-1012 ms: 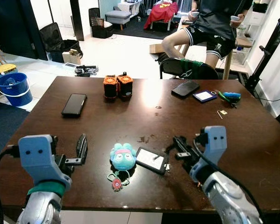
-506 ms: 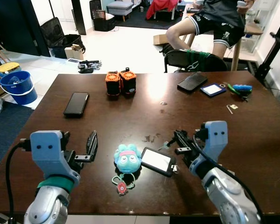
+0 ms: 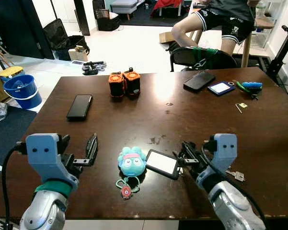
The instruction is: Hang keys on a hook
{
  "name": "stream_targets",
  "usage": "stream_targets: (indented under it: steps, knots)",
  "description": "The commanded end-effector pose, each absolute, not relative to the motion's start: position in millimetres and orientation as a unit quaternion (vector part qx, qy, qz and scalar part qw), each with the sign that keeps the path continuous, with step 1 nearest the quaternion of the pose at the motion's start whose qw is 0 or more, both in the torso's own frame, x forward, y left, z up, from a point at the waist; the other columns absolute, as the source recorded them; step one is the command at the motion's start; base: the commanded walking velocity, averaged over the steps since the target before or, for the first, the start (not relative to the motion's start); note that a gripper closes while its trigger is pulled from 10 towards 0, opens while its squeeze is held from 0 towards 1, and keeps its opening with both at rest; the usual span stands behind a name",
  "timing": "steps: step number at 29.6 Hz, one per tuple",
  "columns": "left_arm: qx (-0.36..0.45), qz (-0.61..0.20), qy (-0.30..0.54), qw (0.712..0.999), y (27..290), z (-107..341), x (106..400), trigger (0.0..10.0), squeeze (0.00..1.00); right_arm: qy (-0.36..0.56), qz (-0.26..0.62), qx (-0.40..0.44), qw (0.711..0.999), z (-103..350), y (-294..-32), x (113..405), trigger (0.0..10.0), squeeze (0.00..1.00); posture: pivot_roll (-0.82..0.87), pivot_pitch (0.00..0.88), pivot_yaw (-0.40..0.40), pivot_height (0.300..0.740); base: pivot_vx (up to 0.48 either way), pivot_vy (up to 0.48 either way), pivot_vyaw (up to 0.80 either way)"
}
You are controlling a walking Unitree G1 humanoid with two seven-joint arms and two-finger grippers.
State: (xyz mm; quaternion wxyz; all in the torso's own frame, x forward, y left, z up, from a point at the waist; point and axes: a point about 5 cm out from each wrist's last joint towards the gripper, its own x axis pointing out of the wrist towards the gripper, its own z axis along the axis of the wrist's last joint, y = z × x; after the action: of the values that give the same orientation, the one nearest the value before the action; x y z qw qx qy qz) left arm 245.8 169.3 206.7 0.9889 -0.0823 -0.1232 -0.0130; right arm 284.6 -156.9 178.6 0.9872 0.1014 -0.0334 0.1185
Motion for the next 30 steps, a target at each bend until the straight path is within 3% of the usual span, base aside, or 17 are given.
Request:
stream_targets:
  steps: [1, 26, 30]
  knots:
    - [-0.078, -0.002, -0.119, 0.99, 174.7, 205.0, 241.5, 10.0, 0.0, -0.037, 0.116, 0.105, 0.987, 178.3, -156.8, 280.9, 10.0, 0.0, -0.17, 0.13, 0.182, 0.74, 0.0, 0.0, 0.0]
    - [-0.091, -0.017, -0.114, 0.989, 173.4, 204.7, 238.3, 10.0, 0.0, -0.039, 0.121, 0.113, 0.985, 180.6, -153.9, 277.6, 10.0, 0.0, -0.18, 0.116, 0.178, 0.74, 0.0, 0.0, 0.0]
    - [-0.093, -0.019, -0.115, 0.989, 172.7, 204.9, 237.5, 10.0, 0.0, -0.038, 0.122, 0.112, 0.985, 180.6, -154.1, 277.2, 10.0, 0.0, -0.18, 0.114, 0.175, 0.74, -0.334, 0.0, 0.0]
